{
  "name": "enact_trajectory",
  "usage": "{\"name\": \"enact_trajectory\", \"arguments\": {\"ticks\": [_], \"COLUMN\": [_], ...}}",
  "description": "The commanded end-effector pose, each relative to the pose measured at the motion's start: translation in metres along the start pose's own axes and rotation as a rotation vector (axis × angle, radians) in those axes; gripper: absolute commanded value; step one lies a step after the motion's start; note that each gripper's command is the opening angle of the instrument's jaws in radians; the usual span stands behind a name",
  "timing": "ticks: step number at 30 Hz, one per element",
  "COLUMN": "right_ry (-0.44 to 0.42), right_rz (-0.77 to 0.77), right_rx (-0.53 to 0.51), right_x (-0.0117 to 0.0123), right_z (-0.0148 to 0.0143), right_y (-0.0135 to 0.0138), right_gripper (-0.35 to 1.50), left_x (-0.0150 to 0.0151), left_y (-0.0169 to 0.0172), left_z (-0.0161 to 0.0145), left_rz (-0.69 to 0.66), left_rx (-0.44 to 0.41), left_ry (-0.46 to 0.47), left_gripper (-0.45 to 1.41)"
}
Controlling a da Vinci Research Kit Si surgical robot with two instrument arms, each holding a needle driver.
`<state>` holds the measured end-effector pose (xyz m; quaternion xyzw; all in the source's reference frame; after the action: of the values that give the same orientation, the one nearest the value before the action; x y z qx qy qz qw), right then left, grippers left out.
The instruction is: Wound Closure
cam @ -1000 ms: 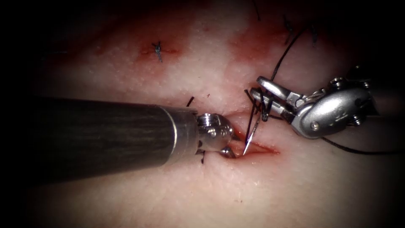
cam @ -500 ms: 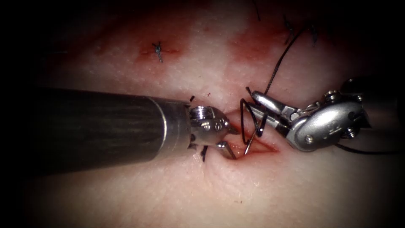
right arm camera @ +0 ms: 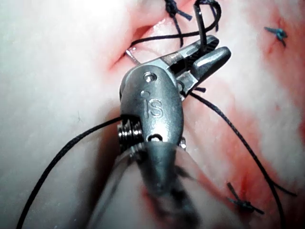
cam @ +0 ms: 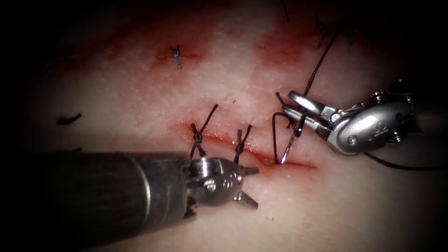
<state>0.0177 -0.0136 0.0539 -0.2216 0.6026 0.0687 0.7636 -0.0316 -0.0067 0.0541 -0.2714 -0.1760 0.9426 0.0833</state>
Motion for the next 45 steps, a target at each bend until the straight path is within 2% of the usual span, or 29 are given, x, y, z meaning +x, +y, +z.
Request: {"name": "enact_trajectory", "arguments": {"ticks": [1, 9, 19, 29, 35, 45], "right_ry": [0.005, 0.000, -0.017, -0.044, -0.071, -0.033], "right_rz": [0.006, 0.049, 0.150, 0.220, 0.237, 0.320], "right_rx": [0.009, 0.072, 0.113, 0.137, 0.224, 0.304], "right_x": [-0.0003, -0.0005, -0.0004, -0.0009, -0.0013, -0.0018], "right_z": [0.0010, 0.0017, 0.0019, 0.0019, 0.0021, 0.0025], "right_y": [-0.0009, -0.0020, -0.0014, -0.0009, -0.0006, -0.0006], "right_gripper": [-0.35, -0.35, -0.35, -0.35, -0.35, -0.35], "left_x": [0.0003, 0.0000, -0.0026, -0.0027, -0.0032, -0.0034], "left_y": [0.0006, 0.0041, 0.0040, 0.0050, 0.0049, 0.0051], "left_z": [0.0015, 0.0051, 0.0073, 0.0071, 0.0076, 0.0076], "left_rz": [0.006, 0.020, 0.030, 0.035, 0.041, 0.043], "left_rx": [-0.003, -0.048, -0.053, -0.061, -0.063, -0.066], "left_ry": [0.007, 0.025, 0.024, 0.026, 0.026, 0.027], "left_gripper": [0.62, 0.59, 0.59, 0.59, 0.59, 0.59]}}
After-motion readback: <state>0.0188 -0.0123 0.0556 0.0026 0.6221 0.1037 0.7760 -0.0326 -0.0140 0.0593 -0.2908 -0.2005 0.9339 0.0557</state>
